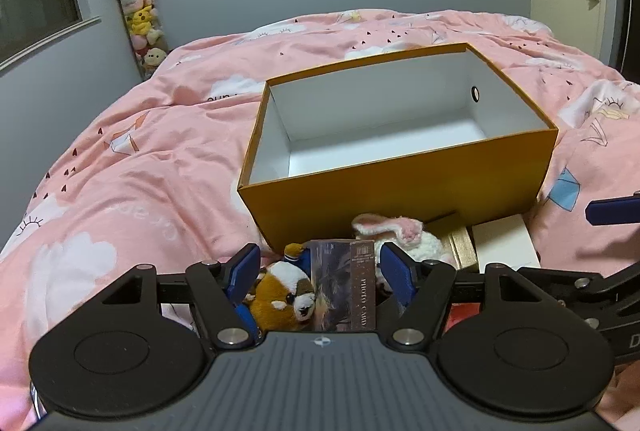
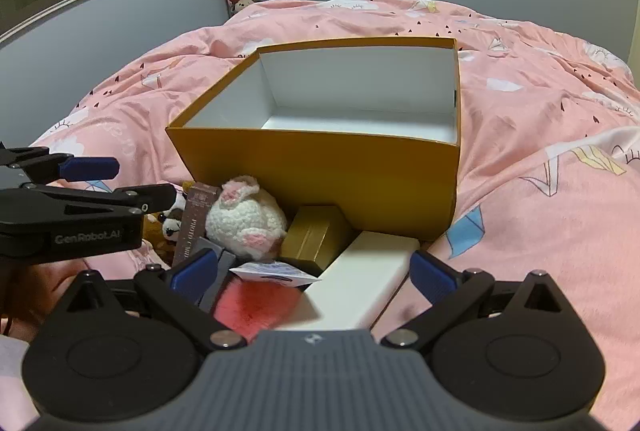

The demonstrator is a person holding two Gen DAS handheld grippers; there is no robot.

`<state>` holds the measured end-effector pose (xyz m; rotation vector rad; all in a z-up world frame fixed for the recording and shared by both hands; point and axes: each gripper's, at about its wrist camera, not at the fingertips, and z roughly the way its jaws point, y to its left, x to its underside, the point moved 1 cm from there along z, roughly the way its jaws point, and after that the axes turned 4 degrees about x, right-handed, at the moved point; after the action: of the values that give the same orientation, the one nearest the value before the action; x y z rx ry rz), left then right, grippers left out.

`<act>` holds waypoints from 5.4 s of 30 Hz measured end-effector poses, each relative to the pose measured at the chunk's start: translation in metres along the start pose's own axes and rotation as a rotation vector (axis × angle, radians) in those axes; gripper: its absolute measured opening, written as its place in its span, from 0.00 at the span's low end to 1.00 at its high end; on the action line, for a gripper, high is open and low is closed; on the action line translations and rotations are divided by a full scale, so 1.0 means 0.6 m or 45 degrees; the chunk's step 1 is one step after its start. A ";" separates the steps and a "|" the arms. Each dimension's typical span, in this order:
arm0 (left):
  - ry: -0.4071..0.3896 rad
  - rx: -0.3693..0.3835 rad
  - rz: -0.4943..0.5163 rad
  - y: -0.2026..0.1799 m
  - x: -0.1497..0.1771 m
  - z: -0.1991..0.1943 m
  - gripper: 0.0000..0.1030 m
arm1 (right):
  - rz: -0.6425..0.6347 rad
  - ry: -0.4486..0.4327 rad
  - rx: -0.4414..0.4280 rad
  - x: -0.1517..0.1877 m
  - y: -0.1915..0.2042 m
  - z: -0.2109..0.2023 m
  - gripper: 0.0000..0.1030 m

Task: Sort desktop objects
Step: 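Move the right tool toward the white rectangular box in the pile, then grasp the white rectangular box with the right tool and lift it, then grasp small gold box with left tool while right tool holds white box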

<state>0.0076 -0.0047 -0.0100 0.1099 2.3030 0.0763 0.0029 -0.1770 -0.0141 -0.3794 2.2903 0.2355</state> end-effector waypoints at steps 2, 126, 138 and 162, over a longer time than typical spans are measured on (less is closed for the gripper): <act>0.005 0.025 0.000 -0.001 0.000 -0.001 0.70 | -0.002 -0.004 0.003 0.000 0.001 -0.001 0.99; 0.108 0.239 -0.023 0.025 -0.025 -0.011 0.64 | 0.183 0.188 -0.179 -0.092 -0.096 -0.044 0.30; 0.117 0.447 -0.062 0.018 -0.070 -0.002 0.58 | 0.138 0.033 -0.101 -0.143 -0.127 -0.099 0.30; 0.541 0.365 0.078 -0.116 -0.088 0.226 0.66 | 0.477 0.150 -0.041 -0.078 -0.317 -0.023 0.31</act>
<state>0.1396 -0.0767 -0.0678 0.3391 2.7233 -0.2205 0.0891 -0.3499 0.0204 0.0251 2.4646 0.4482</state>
